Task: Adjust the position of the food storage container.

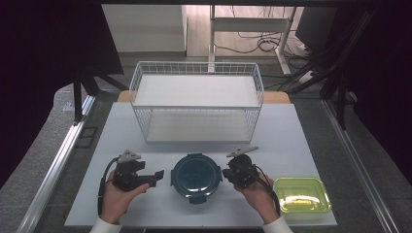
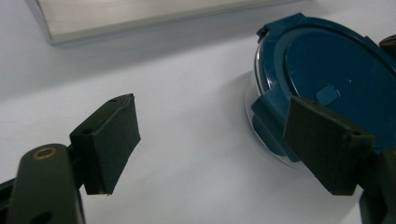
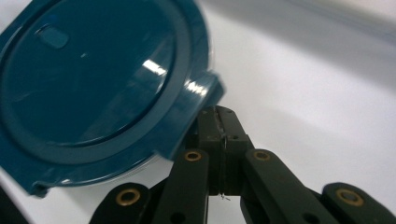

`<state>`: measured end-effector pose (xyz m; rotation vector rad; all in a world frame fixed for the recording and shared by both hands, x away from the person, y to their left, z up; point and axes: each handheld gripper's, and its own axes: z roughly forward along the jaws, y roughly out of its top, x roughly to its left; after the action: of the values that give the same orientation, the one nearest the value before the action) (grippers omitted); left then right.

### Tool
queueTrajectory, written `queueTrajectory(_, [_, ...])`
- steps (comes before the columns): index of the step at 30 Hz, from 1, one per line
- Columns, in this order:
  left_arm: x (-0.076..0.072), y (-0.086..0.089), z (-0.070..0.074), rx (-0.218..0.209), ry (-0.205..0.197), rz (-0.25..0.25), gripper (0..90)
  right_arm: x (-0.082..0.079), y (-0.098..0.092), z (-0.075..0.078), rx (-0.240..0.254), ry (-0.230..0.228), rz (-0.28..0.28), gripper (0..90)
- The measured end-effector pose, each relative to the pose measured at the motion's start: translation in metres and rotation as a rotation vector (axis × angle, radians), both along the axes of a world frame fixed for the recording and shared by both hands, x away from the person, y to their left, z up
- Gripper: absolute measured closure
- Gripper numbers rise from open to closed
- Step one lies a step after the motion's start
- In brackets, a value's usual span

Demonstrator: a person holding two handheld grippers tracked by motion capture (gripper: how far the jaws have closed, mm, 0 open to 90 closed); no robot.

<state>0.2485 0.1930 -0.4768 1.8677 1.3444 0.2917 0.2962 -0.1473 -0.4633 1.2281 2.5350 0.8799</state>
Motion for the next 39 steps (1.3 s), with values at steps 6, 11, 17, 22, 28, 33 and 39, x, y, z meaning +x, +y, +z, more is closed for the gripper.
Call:
queueTrajectory(6, [0.002, 0.008, 0.002, -0.017, -0.025, 0.022, 17.9, -0.004, -0.010, 0.012, 0.060, -0.097, -0.044, 80.5])
queueTrajectory(11, [0.002, 0.010, 0.002, -0.050, -0.060, 0.030, 18.1, -0.011, -0.013, 0.017, 0.120, -0.150, -0.076, 34.8])
queueTrajectory(17, [-0.004, 0.011, 0.003, -0.074, -0.047, 0.006, 17.7, -0.010, -0.007, 0.017, 0.164, -0.111, -0.032, 20.3])
queueTrajectory(22, [-0.004, 0.009, 0.004, -0.077, -0.033, 0.007, 16.2, -0.010, -0.005, 0.011, 0.158, -0.079, -0.041, 15.3])
queueTrajectory(28, [-0.002, 0.007, 0.003, -0.086, -0.016, 0.011, 13.9, -0.010, -0.007, 0.009, 0.188, -0.058, -0.058, 14.7])
queueTrajectory(33, [-0.003, 0.010, 0.002, -0.085, -0.009, 0.016, 13.6, -0.007, -0.009, 0.008, 0.206, -0.049, -0.072, 13.8])
queueTrajectory(39, [0.002, 0.006, 0.004, -0.090, -0.008, 0.005, 13.6, -0.009, -0.013, 0.004, 0.194, -0.046, -0.078, 13.7])
